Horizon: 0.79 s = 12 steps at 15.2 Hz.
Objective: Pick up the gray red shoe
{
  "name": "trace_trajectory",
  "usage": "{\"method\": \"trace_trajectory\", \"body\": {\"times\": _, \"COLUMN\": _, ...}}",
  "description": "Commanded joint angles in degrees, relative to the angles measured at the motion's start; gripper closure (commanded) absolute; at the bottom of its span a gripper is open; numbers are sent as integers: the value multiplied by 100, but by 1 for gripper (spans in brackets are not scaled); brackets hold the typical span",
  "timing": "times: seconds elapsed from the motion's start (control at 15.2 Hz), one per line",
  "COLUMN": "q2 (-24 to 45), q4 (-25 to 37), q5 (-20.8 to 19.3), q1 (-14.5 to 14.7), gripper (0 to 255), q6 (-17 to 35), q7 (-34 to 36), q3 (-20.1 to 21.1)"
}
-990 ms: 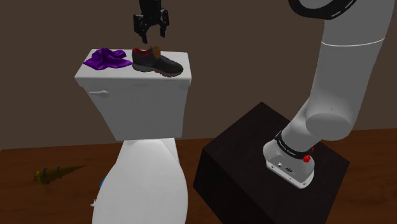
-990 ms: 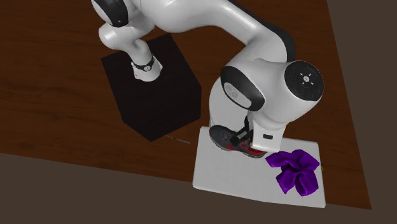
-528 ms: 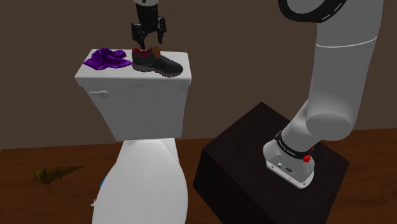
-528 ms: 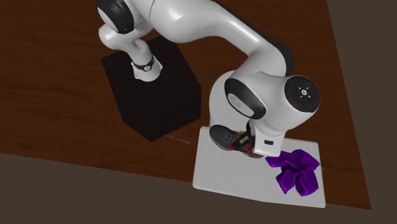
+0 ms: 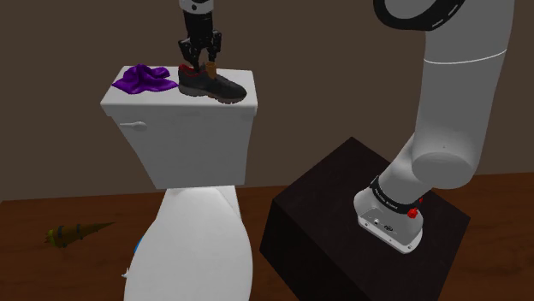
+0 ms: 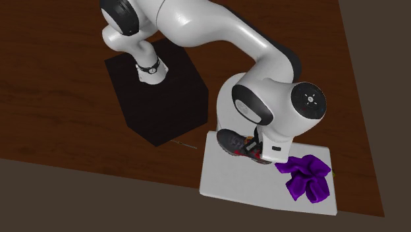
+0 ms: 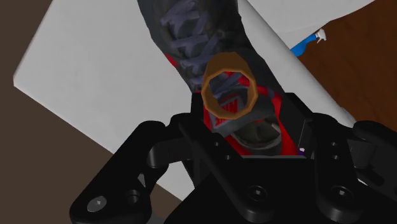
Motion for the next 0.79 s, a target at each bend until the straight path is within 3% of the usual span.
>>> {"method": "trace_trajectory", "body": {"times": 0.0, "q2": 2, "q4": -3, "q5": -5, "q1": -6, "gripper": 255, "q6": -1, "q7": -1, "q3": -7}}
{"method": "trace_trajectory", "body": {"times": 0.26, "q2": -7, "q4": -16, "q5": -5, "q1": 0, "gripper": 255, "q6": 2, "q7": 8, "q3": -4}}
{"method": "trace_trajectory", "body": {"times": 0.73, "q2": -45, "q4": 466, "q5": 10, "q1": 20, "gripper": 255, "q6": -516, "q7": -14, "q3": 6}}
